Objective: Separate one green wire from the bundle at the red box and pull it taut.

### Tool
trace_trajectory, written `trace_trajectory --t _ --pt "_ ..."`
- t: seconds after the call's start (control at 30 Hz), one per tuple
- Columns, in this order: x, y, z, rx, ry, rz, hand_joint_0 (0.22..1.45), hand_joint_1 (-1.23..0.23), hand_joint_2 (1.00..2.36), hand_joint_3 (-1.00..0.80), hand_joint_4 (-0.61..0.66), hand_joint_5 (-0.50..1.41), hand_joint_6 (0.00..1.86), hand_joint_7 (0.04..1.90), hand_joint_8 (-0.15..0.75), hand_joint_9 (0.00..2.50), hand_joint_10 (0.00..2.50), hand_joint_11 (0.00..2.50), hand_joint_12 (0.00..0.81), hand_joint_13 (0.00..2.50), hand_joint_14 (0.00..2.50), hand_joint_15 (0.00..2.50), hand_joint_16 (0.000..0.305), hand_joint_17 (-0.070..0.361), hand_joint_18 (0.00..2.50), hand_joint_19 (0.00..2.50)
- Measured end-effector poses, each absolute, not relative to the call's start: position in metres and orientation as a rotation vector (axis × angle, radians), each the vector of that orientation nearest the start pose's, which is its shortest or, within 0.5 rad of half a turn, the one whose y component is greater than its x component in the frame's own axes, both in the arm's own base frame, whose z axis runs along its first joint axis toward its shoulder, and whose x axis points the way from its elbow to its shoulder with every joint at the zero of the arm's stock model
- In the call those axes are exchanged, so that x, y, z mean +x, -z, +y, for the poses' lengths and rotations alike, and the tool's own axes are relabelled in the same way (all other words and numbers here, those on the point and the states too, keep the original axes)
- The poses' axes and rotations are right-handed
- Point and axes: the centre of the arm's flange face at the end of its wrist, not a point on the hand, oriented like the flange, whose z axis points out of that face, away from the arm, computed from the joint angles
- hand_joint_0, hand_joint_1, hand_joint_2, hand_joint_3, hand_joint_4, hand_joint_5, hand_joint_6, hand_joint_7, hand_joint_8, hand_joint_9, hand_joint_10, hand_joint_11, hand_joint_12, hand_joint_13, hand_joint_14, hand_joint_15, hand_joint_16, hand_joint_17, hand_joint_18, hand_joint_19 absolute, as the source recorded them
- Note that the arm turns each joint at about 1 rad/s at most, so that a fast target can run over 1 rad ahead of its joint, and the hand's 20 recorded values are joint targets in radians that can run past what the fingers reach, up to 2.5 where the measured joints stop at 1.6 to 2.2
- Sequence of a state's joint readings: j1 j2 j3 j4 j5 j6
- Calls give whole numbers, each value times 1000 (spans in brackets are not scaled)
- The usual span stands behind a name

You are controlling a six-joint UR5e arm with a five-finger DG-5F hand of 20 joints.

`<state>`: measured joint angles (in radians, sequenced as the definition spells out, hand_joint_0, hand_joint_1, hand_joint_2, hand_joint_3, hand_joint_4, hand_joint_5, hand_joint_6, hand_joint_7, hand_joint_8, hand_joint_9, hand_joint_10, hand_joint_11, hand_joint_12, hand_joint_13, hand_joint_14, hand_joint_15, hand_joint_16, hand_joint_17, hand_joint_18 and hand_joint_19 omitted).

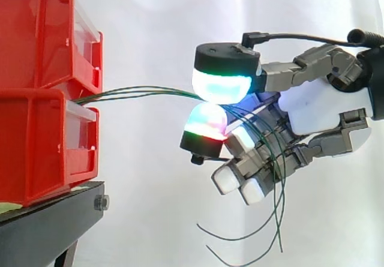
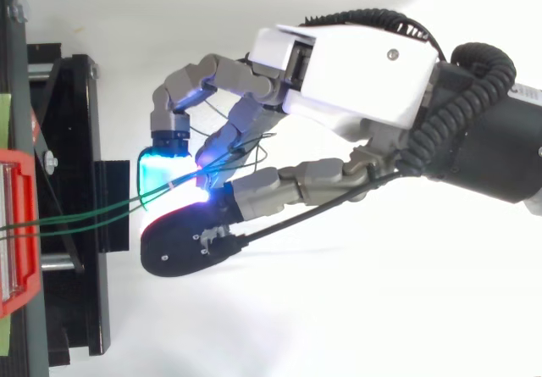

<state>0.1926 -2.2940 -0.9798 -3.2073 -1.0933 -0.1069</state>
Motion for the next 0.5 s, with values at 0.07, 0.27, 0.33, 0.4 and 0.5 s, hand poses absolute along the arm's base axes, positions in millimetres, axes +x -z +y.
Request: trace_trajectory --t 0.07,0.27,0.33,0.4,0.5 --pt "758 -314 -34 1341 -780 1221 524 -611 1000 -500 231 -165 908 1137 361 1115 21 715 436 955 19 512 63 142 818 615" --pt "758 -314 -35 1340 -780 1222 575 -582 1008 -407 223 -164 900 1154 361 1113 21 715 429 951 19 522 61 138 803 629" --pt "758 -314 -35 1340 -780 1223 597 -608 1016 -317 214 -158 899 1177 360 1126 24 710 425 954 19 519 60 136 804 634" --pt "758 -314 -35 1340 -780 1223 603 -660 1021 -218 206 -157 903 1194 361 1141 21 720 427 964 21 520 60 136 814 631" --pt "758 -314 -35 1340 -780 1223 609 -695 1023 -169 169 -155 907 1199 364 1143 24 727 423 972 19 524 60 135 815 623"
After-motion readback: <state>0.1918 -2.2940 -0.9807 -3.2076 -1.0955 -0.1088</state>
